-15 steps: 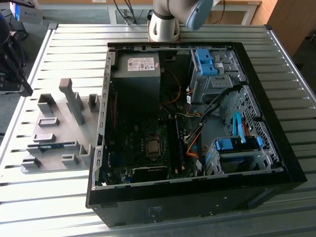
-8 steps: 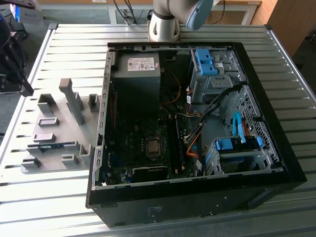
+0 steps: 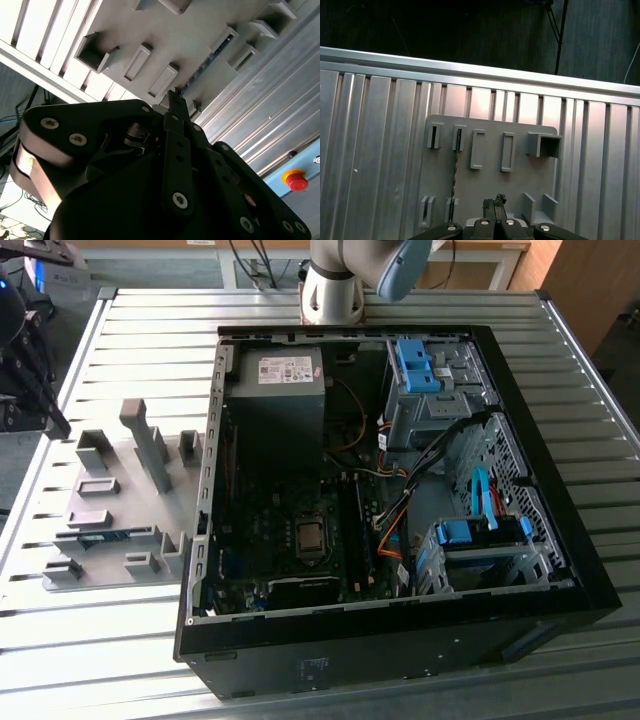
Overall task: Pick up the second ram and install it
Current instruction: 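Pick up the second ram and move it above second insertion slot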
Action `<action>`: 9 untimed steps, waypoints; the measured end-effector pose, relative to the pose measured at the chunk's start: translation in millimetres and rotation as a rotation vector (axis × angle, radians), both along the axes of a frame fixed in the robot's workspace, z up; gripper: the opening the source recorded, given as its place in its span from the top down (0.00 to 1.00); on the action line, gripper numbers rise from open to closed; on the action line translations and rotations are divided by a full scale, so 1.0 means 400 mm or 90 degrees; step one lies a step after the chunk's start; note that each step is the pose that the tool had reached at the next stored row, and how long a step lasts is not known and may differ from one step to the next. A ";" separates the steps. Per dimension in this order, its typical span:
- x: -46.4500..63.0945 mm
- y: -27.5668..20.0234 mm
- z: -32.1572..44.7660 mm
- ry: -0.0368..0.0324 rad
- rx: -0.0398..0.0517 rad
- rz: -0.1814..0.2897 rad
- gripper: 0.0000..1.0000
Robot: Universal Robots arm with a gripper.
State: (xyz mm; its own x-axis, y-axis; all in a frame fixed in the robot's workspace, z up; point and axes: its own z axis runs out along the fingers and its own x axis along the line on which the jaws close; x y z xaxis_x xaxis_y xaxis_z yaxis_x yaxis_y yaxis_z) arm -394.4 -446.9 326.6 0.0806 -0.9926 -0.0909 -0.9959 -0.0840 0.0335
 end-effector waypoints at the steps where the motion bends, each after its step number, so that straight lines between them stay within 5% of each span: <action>1: 0.000 0.000 -0.002 0.0000 0.0000 0.000 0.90; 9: 0.000 0.000 -0.013 0.0002 -0.0002 0.000 0.90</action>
State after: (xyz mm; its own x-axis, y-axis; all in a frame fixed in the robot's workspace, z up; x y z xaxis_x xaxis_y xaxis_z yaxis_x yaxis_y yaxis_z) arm -394.4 -447.0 321.4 0.0806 -0.9926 -0.0907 -0.9959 -0.0839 0.0338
